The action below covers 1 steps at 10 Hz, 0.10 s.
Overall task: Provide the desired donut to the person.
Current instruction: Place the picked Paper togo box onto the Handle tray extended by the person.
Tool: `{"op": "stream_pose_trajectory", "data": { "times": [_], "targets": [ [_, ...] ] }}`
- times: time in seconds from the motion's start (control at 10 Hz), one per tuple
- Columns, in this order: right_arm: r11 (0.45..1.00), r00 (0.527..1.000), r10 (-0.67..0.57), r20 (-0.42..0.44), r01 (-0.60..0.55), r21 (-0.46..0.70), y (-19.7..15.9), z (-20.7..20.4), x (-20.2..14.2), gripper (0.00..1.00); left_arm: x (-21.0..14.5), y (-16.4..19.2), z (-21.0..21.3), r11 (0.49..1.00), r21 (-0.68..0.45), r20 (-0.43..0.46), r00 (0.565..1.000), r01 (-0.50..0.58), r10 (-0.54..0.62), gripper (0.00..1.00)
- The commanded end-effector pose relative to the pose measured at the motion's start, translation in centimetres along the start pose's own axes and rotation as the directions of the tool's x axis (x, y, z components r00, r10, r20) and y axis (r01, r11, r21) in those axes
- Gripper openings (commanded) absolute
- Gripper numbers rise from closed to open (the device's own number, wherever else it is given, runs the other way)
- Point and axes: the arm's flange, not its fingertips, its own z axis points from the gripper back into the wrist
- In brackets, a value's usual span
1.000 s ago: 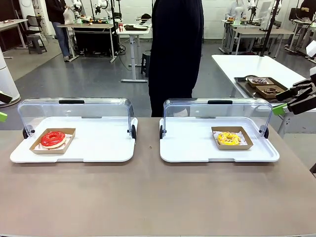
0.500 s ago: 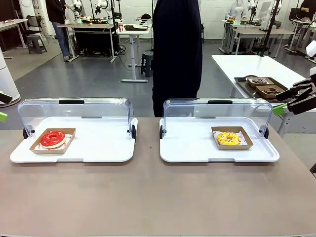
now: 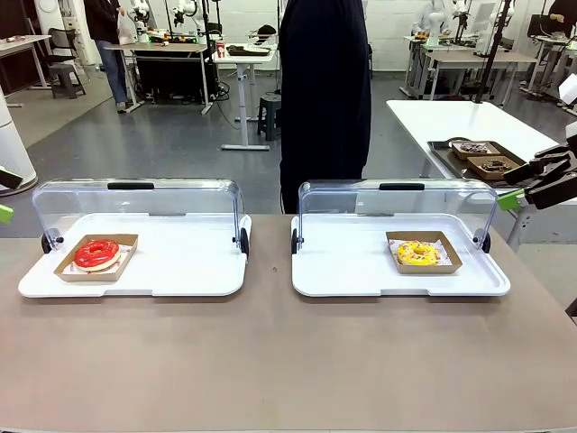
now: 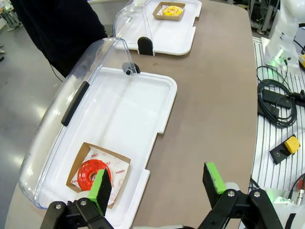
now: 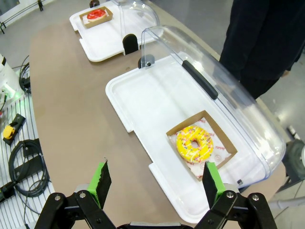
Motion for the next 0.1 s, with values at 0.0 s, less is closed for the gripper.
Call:
{"op": "stream_pose_trajectory", "data": {
  "times": [0.0],
  "targets": [
    [1.0, 1.0, 0.012, 0.002, -0.012, 0.008, -0.02, -0.08, -0.21, 1.0, -0.05, -0.02, 0.02, 1.0, 0.0, 0.001, 1.0, 0.003, -0.003, 1.0]
  ]
}}
